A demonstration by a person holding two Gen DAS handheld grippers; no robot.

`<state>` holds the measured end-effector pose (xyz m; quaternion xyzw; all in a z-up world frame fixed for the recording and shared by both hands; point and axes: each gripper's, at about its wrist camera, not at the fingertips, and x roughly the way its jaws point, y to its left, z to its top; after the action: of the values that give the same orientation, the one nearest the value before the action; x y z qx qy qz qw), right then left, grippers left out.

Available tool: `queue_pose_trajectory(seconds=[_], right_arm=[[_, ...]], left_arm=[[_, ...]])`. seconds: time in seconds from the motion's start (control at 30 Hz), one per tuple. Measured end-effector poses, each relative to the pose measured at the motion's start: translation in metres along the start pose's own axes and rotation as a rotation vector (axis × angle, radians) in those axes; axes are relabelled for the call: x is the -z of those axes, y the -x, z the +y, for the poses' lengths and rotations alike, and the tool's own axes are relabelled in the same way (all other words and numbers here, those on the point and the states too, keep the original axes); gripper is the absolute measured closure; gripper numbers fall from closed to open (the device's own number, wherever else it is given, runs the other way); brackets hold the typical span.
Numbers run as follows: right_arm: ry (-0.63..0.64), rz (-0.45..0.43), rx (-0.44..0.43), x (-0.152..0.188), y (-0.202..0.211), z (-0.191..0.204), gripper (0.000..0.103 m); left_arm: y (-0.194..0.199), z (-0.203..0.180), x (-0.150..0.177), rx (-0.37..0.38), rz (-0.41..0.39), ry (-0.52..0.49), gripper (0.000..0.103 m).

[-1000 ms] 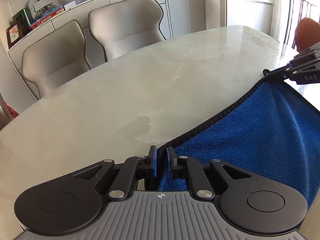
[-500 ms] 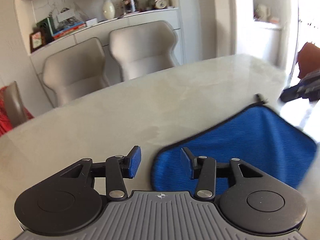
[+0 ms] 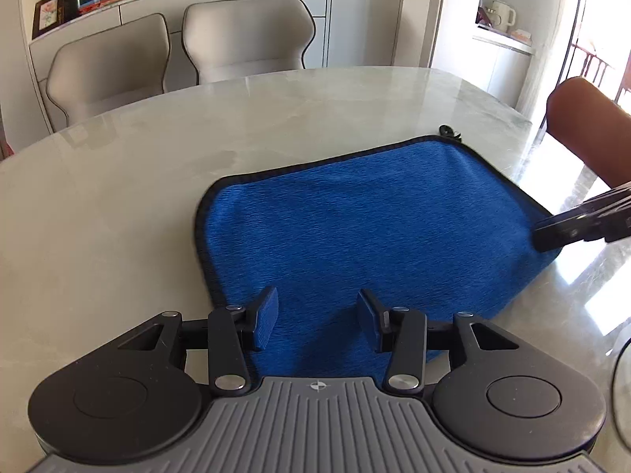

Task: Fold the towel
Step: 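Move both open grippers to the folded towel's side edges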

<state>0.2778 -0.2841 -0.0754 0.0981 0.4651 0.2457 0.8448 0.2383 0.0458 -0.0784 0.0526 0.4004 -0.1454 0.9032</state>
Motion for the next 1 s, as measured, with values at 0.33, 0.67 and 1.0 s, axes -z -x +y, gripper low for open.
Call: queue_pose_trajectory(seconds=[0.33,0.67,1.0], right_arm=[[-0.055,-0.055,-0.033,0.01,0.006,-0.013,0.072],[-0.042,-0.056,-0.035,0.01,0.006,-0.01,0.072],[-0.036,-0.12,-0.024,-0.007,0.016,-0.007,0.068]], left_arm=[[0.004,0.014,-0.017,0.01,-0.043,0.015,0.048],[-0.034,0.029,-0.05,0.026,-0.06,0.043,0.042],[-0.026,0.028,-0.055,0.029,-0.063,0.07,0.041]])
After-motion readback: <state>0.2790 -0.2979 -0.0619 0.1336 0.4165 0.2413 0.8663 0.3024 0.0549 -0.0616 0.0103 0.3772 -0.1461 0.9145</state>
